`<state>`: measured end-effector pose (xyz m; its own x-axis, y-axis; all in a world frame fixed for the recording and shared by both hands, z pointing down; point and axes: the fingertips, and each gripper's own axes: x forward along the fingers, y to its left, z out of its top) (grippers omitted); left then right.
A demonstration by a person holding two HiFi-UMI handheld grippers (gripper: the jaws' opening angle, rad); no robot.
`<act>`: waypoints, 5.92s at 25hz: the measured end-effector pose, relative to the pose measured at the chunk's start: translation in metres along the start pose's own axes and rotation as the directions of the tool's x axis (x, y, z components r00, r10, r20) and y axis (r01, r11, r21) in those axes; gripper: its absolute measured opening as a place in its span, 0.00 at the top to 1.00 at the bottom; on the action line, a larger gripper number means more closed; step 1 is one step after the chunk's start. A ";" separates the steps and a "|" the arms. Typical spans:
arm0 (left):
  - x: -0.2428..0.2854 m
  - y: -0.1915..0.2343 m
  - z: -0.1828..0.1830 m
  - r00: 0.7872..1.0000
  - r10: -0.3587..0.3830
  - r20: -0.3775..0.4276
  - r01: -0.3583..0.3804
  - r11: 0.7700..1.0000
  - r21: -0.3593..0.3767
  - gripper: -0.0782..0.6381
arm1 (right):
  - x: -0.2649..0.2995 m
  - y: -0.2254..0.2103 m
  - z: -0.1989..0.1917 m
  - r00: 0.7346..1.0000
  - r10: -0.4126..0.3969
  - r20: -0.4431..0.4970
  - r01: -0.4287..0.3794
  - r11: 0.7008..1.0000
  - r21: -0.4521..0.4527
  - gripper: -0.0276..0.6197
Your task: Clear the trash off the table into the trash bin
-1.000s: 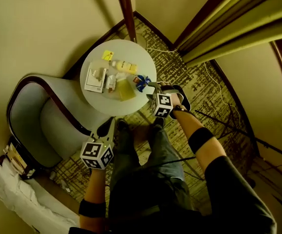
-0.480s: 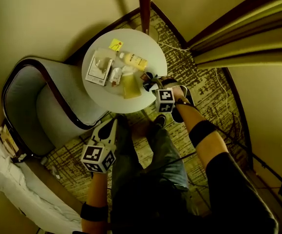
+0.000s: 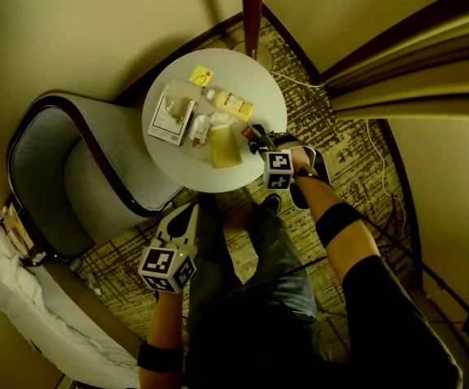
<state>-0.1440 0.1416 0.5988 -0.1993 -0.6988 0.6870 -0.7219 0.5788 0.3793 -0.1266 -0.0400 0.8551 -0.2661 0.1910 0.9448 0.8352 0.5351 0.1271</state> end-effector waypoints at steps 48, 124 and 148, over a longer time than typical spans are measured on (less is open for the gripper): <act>-0.008 -0.128 0.112 0.929 -0.368 -0.046 0.334 0.776 0.535 0.89 | -0.363 0.003 0.057 0.689 -0.717 0.108 0.170 0.305 0.937 0.91; 0.047 -0.176 0.048 0.936 -0.340 -0.087 0.332 0.779 0.532 0.89 | -0.316 0.047 0.002 0.758 -0.650 0.056 0.152 0.260 0.954 0.96; -0.088 -0.033 0.080 0.984 -0.101 0.144 0.042 0.931 0.364 0.89 | -0.329 0.032 0.159 0.784 -0.548 0.292 0.086 0.561 0.823 0.96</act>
<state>-0.1556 0.1503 0.4756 -0.2186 -0.8070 0.5487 -0.9213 0.3560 0.1566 -0.0892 0.0453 0.5004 -0.8066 0.0967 0.5832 0.0499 0.9941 -0.0959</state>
